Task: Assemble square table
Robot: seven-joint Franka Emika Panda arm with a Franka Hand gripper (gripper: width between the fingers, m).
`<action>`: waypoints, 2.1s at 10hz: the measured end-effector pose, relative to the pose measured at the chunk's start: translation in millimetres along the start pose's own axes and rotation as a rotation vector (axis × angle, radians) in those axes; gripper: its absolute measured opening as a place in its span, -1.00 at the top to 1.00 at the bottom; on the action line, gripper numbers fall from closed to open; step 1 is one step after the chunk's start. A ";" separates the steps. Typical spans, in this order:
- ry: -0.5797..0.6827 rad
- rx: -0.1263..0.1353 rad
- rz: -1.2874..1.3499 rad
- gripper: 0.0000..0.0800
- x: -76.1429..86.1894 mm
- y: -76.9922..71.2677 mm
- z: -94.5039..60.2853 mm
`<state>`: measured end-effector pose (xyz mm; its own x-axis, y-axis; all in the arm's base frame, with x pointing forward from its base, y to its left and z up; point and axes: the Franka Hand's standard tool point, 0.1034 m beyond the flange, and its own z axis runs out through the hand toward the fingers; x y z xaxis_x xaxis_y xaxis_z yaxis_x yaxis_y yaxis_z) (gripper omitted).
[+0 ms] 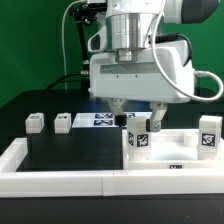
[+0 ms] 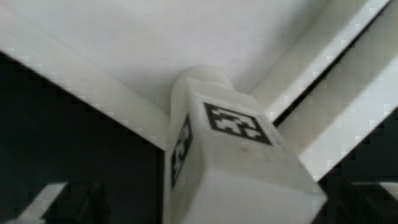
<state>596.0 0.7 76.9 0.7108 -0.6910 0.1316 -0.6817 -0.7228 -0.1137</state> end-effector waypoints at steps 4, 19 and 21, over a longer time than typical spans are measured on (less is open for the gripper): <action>0.002 0.000 -0.306 -0.62 0.7 1.3 0.5; 0.006 -0.033 -0.924 0.26 -0.5 -4.5 -0.8; 0.006 -0.033 -0.907 0.26 -0.5 -4.4 -0.8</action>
Offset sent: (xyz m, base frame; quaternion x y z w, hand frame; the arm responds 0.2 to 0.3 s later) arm 0.0000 0.0000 0.0000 0.0000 0.0000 -0.1296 0.9916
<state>598.5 4.2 78.1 0.9762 0.1436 0.1625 0.1348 -0.9888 0.0643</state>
